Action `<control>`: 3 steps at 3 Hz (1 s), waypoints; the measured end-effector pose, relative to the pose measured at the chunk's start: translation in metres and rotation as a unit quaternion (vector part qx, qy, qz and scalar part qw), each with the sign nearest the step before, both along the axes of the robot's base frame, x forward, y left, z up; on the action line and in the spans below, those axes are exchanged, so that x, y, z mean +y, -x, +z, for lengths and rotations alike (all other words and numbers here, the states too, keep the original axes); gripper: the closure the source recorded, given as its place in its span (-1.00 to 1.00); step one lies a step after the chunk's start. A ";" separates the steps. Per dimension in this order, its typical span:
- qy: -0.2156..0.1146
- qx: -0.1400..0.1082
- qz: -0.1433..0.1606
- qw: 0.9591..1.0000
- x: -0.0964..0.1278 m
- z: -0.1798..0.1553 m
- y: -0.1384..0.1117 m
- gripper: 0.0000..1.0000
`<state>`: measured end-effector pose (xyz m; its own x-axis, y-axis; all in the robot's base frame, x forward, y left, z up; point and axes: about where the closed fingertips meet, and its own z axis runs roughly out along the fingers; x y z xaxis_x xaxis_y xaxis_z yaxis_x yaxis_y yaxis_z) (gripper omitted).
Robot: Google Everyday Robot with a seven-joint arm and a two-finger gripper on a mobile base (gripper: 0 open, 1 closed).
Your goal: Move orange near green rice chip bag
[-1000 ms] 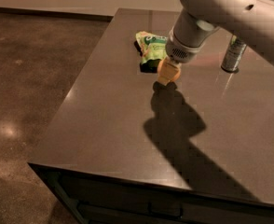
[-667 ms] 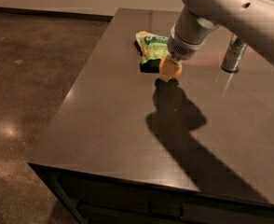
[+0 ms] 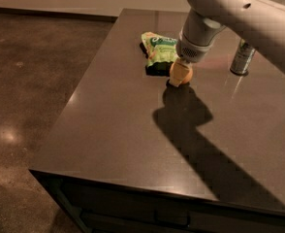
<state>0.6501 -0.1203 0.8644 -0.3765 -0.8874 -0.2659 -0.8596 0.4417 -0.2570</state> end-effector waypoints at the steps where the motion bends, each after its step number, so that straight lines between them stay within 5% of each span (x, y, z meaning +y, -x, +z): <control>1: 0.008 0.015 -0.007 1.000 -0.011 -0.008 0.000 -0.44; 2: 0.009 0.023 -0.019 1.000 -0.021 -0.013 0.003 -0.91; 3: 0.009 0.024 -0.018 1.000 -0.021 -0.014 0.003 -1.00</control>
Offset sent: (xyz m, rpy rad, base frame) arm -0.0057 -0.0346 -0.0150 -0.0167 0.0611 -0.0689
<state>0.6475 -0.1412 0.8505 -0.4210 -0.8772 -0.2310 -0.8543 0.4690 -0.2240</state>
